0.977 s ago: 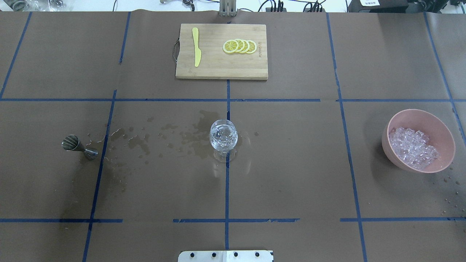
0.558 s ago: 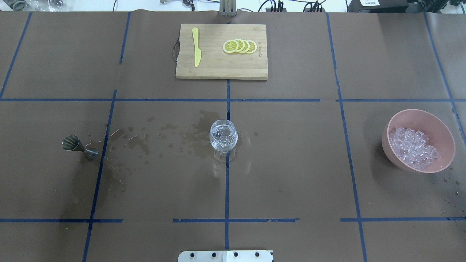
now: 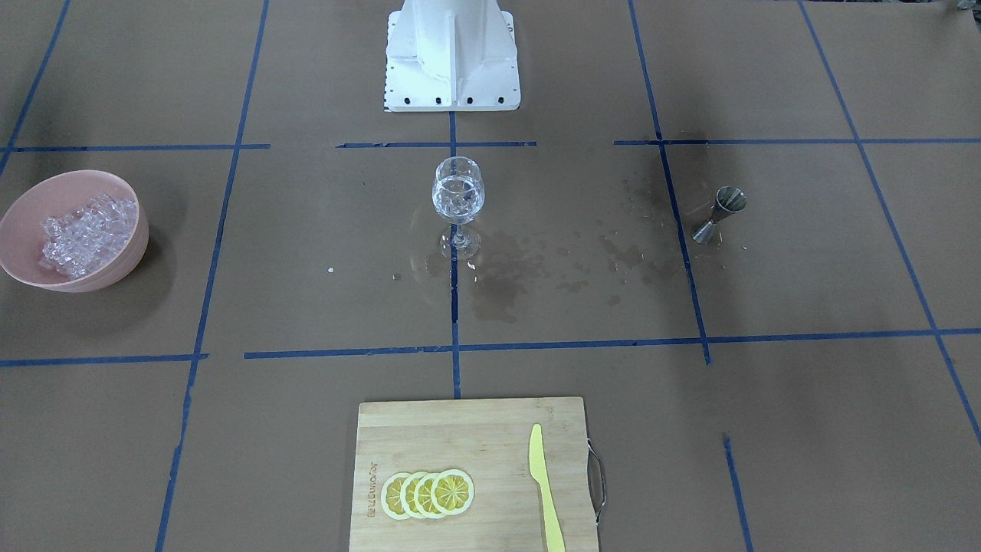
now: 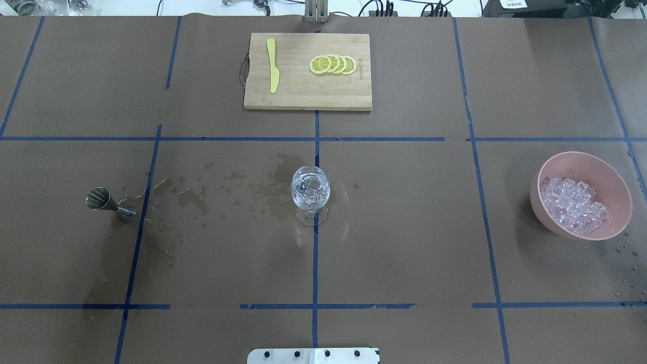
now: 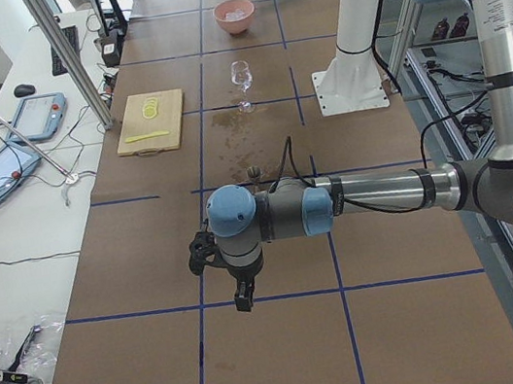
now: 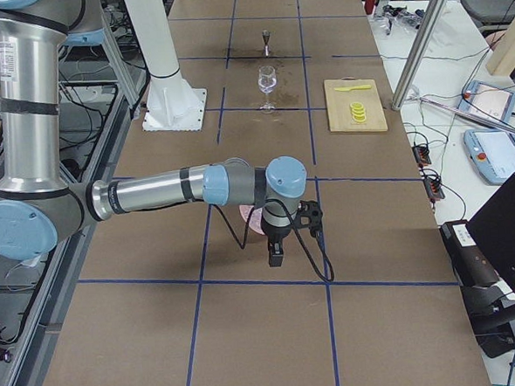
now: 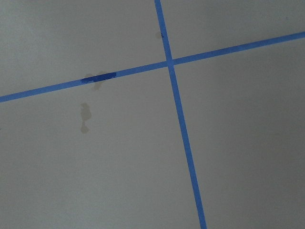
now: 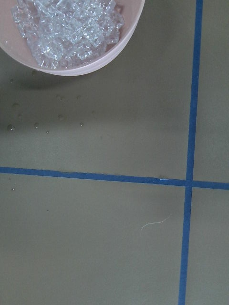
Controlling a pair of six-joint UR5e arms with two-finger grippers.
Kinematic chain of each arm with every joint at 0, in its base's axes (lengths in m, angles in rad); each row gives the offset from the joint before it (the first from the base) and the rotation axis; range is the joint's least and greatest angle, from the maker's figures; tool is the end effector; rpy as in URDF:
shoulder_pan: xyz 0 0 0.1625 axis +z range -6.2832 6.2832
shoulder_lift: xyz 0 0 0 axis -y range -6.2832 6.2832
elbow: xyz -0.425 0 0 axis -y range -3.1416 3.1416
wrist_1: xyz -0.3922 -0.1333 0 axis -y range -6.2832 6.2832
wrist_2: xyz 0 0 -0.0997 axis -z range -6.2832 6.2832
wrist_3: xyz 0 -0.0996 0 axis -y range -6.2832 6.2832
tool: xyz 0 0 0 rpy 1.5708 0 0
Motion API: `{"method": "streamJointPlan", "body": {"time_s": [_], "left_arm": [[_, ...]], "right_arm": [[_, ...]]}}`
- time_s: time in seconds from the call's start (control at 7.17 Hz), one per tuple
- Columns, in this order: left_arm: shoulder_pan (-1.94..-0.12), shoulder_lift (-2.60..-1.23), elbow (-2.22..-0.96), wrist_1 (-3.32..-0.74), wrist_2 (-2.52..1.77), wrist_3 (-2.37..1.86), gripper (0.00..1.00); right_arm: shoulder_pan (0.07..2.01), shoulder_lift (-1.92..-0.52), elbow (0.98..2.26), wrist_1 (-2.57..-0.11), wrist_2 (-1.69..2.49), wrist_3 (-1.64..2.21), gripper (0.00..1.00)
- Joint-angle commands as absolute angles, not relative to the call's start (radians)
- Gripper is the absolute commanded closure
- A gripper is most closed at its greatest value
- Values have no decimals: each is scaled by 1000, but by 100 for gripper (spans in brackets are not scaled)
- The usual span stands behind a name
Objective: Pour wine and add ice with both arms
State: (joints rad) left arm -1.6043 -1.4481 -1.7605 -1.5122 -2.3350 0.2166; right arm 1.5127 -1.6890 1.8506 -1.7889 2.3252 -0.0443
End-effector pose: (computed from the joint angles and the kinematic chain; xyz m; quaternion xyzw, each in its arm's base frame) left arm -0.0791 -0.4372 0.6291 0.0504 0.3695 0.0864 0.9238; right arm 0.0399 -0.4355 0.5995 -0.0288 -0.3680 -0.0372 0.9286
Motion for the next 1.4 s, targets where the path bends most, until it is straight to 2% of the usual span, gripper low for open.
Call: {"method": "streamJointPlan", "body": {"time_s": [0.0, 1.26], "left_arm": [[-1603, -1450, -1761, -1500, -2336, 218, 0], [-1600, -1506, -1747, -1508, -2341, 219, 0]], "right_arm": [[1514, -1692, 1858, -1789, 2324, -45, 0], [1514, -1698, 1818, -1717, 2347, -37, 0]]}}
